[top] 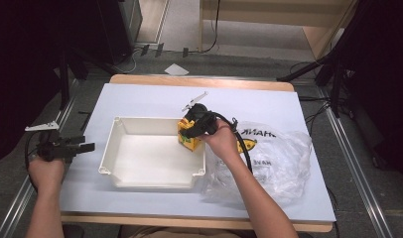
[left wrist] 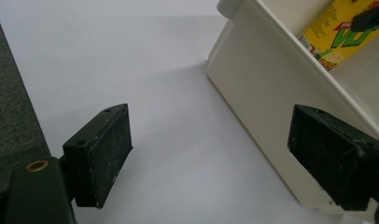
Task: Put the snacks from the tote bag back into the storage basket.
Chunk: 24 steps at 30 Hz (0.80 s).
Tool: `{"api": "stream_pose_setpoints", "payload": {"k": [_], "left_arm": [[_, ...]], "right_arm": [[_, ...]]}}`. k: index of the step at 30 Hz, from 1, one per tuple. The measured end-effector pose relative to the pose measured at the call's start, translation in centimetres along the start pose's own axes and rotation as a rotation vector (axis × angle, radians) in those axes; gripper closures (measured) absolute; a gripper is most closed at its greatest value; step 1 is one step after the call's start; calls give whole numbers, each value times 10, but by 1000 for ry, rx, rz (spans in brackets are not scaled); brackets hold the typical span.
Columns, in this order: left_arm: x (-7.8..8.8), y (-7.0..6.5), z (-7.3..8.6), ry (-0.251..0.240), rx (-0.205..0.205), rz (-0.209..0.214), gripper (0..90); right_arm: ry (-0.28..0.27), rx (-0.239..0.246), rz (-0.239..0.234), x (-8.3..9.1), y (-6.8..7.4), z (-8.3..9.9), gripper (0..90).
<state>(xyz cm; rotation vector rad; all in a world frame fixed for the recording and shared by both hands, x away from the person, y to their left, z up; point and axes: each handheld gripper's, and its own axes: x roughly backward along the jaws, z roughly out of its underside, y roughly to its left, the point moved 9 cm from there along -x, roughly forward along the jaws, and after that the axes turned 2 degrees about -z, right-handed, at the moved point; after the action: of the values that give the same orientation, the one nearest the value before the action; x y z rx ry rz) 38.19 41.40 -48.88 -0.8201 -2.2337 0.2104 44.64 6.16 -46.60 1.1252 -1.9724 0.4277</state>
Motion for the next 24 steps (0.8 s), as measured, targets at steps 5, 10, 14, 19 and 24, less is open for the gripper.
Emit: {"api": "stream_pose_setpoints", "payload": {"k": [5, 10, 14, 19, 24], "left_arm": [[0, 0, 0, 1, 2, 0, 147], [0, 0, 0, 3, -1, 2, 146], [0, 0, 0, 5, 1, 3, 146], [-1, 0, 0, 10, 2, 4, 146], [-3, -1, -1, 11, 1, 6, 146]], "right_arm": [[6, 3, -19, 1, 6, -1, 470], [-3, -25, -55, 5, 7, -2, 441], [4, -24, -41, 10, 6, -1, 428], [10, -21, -45, 19, 6, 0, 410], [-6, -22, -44, 33, 6, 0, 403]]}}
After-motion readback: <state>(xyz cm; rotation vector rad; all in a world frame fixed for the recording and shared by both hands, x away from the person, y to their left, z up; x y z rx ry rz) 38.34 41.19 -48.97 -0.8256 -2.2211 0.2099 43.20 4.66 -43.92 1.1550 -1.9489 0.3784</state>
